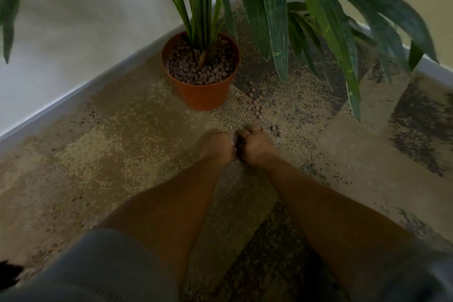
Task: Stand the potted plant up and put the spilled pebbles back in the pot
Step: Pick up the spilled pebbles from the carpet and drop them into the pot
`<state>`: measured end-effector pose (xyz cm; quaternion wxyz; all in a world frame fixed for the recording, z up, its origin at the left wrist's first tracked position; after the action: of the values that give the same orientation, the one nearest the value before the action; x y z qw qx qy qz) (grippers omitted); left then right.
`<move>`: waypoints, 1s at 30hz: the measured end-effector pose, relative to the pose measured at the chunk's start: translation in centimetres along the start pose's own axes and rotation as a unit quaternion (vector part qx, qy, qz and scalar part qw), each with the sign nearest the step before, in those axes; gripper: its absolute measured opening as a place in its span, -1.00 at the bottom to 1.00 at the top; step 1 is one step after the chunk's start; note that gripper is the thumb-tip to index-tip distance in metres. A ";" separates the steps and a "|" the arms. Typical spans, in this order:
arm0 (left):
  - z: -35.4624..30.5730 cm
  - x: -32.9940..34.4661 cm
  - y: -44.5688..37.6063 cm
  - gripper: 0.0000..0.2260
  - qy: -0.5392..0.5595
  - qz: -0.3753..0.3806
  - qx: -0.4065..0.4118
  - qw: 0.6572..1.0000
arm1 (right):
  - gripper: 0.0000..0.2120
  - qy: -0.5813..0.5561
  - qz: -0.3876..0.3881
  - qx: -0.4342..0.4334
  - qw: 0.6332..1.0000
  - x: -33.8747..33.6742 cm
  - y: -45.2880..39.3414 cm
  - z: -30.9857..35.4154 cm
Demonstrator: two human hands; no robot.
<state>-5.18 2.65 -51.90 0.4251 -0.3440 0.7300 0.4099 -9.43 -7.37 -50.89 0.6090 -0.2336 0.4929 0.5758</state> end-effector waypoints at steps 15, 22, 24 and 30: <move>0.7 -0.2 0.8 -0.94 0.027 -0.007 0.018 0.999 | -0.78 -0.069 0.020 0.044 0.996 -0.6 0.1 -0.8; 0.8 0.2 1.0 -0.90 0.066 0.023 0.024 0.997 | -0.79 -0.152 0.048 0.088 0.983 -1.3 0.8 -1.9; 0.3 0.7 1.6 -0.87 0.079 0.042 0.060 0.994 | -0.82 -0.182 0.083 0.100 0.975 -0.5 1.0 -2.1; -0.6 1.3 2.5 -0.90 0.098 0.072 0.110 0.986 | -0.81 -0.084 0.135 0.049 0.986 0.6 1.6 -1.0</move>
<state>-8.06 2.96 -52.11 0.3562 -0.2798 0.8316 0.3213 -11.36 -7.54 -51.33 0.5757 -0.0855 0.4948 0.6453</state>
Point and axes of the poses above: each hand's wrist, its own y-axis away from the middle knuckle, its own x-axis out of the palm, z = x × y, the point moved 7 cm from there along -y, towards the middle knuckle, and after that the axes turned 5 degrees about -y, right-handed, at the moved point
